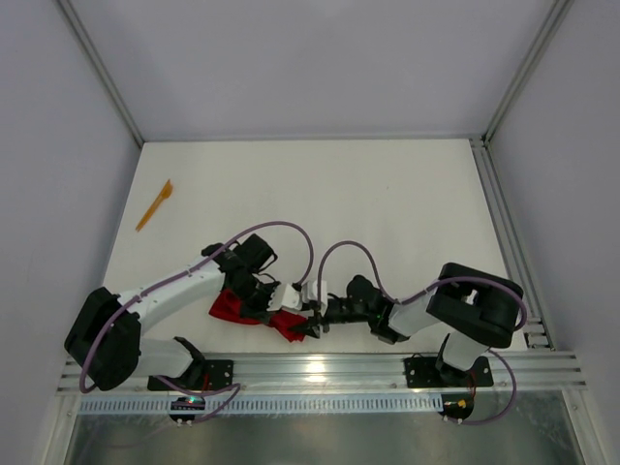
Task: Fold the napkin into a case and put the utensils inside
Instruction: Smooth out the smaller rectangle-folded napkin.
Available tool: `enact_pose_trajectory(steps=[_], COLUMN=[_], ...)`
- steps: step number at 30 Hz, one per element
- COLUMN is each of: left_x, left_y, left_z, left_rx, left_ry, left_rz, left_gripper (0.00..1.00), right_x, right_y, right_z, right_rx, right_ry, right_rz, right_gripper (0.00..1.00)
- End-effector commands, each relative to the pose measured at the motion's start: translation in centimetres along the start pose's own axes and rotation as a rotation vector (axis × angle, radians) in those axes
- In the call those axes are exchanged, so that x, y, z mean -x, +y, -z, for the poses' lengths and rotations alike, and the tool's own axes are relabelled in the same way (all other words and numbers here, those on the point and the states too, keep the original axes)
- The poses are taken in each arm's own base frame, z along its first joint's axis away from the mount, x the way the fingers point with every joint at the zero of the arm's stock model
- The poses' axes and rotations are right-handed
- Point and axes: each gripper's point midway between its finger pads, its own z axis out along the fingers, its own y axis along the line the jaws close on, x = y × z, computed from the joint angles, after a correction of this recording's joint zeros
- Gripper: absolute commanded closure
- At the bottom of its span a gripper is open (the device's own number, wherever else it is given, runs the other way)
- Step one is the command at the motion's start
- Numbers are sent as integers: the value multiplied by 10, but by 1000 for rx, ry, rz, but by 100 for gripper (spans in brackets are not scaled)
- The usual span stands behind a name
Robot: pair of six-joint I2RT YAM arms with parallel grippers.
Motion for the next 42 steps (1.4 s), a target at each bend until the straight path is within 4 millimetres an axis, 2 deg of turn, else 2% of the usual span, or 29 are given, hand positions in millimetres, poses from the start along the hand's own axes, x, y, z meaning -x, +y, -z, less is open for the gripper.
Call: enact_pose_trajectory(steps=[1, 5, 9, 15, 19, 21, 23, 26, 27, 29, 32, 36, 37, 42], left_x=[13, 15, 14, 16, 14, 13, 13, 13, 14, 14, 5, -18, -17, -4], left_y=[2, 2, 1, 0, -2, -2, -3, -1, -1, 2, 12, 27, 31, 19], left_z=[4, 5, 5, 6, 5, 5, 5, 6, 6, 7, 4, -7, -9, -8], left_rx=[-10, -9, -17, -30, -36, -39, -37, -26, -21, 3, 64, 143, 159, 90], left_ry=[-48, -50, -49, -53, -43, -43, -45, -45, -47, -46, -16, 49, 43, -14], left_rz=[-15, -18, -14, -18, -17, -15, -18, -17, -16, -17, -23, -35, -56, -87], left_gripper=[96, 96, 96, 97, 98, 98, 98, 98, 97, 91, 88, 88, 89, 91], right_x=[16, 6, -4, -14, -16, -8, -12, -7, 0, 1, -9, -14, -15, -10], right_y=[1, 1, 10, 9, 15, 18, 20, 22, 22, 20, 20, 12, 11, 10], right_z=[-10, -14, -18, -20, -16, -14, -12, -10, -12, -11, -13, -13, -15, -22], right_rx=[21, 20, 31, 20, 35, 40, 32, 23, 16, 0, 1, -37, -39, -24], right_ry=[-55, -10, 39, 93, 98, 66, 75, 19, -25, -44, -22, -17, -16, -35], right_rz=[34, 27, 45, 36, 31, 28, 5, -50, -75, -90, -99, -101, -100, -89], right_gripper=[48, 48, 45, 44, 41, 40, 40, 38, 38, 38, 38, 38, 38, 38])
